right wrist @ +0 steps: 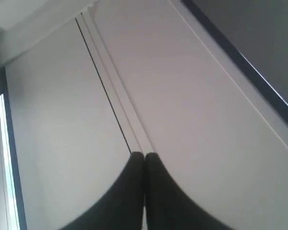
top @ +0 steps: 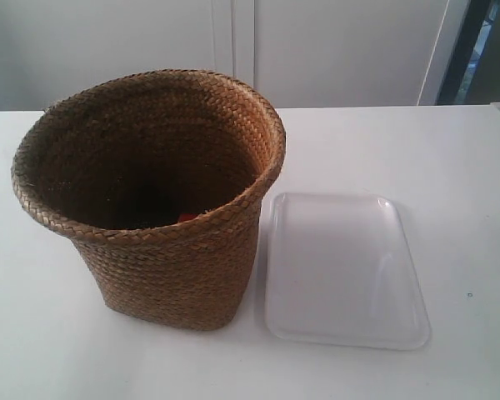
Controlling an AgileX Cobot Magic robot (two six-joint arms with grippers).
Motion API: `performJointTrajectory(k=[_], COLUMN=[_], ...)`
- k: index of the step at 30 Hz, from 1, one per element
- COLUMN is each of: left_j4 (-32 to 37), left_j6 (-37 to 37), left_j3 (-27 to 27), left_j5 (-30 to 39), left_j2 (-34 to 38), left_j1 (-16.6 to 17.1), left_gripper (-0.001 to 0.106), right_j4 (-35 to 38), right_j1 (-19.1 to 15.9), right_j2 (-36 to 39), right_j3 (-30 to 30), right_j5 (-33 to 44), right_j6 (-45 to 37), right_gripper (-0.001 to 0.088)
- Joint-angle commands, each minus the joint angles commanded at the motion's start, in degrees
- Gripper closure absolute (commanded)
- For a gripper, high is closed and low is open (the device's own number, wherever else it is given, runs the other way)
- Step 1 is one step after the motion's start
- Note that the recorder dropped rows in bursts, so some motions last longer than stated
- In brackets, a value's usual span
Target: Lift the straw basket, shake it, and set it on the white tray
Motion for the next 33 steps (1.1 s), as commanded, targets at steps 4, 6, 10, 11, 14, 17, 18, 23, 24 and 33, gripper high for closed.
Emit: performJointTrajectory(k=[4, 6, 10, 11, 14, 17, 18, 23, 24, 33], left_j4=[0.00, 0.00, -0.43, -0.43, -0.43, -0.43, -0.43, -5.27, -6.73, -9.12], left_j6=[-0.79, -0.79, 4.61, 6.05, 6.92, 6.92, 7.08, 14.28, 15.69, 18.54], left_j3=[-11.73, -16.86, -26.80, -28.92, -32.91, -35.05, -35.45, -36.24, -36.24, -36.24], left_j5=[20.69, 33.49, 59.04, 63.04, 66.92, 65.32, 65.07, 64.94, 64.94, 64.72], left_j2=[15.58, 22.91, 34.95, 36.72, 39.09, 39.22, 39.22, 40.56, 41.06, 47.14], left_j1=[0.00, 0.00, 0.00, 0.00, 0.00, 0.00, 0.00, 0.00, 0.00, -0.11], left_gripper=[0.105, 0.105, 0.105, 0.105, 0.105, 0.105, 0.105, 0.092, 0.087, 0.041], right_j4=[-2.29, -2.16, 1.61, 3.59, 9.19, 13.31, 13.74, 21.63, 24.45, 31.82], right_j1=[0.00, 0.22, 2.18, 2.44, 2.44, 2.44, 2.44, 2.44, 2.44, 4.60], right_j2=[15.43, 21.75, 32.60, 34.72, 38.47, 39.01, 39.01, 39.62, 39.78, 43.87], right_j3=[-11.76, -17.32, -26.52, -28.10, -30.21, -29.75, -29.75, -29.75, -29.75, -29.75], right_j5=[23.58, 38.82, 69.43, 75.07, 82.39, 80.95, 80.41, 79.93, 80.08, 78.12], right_j6=[-0.27, -0.65, -10.92, -14.36, -18.32, -18.95, -19.57, -26.34, -28.30, -33.34], right_gripper=[0.0868, 0.0868, 0.0868, 0.0868, 0.0868, 0.0868, 0.0868, 0.0793, 0.0759, 0.0271])
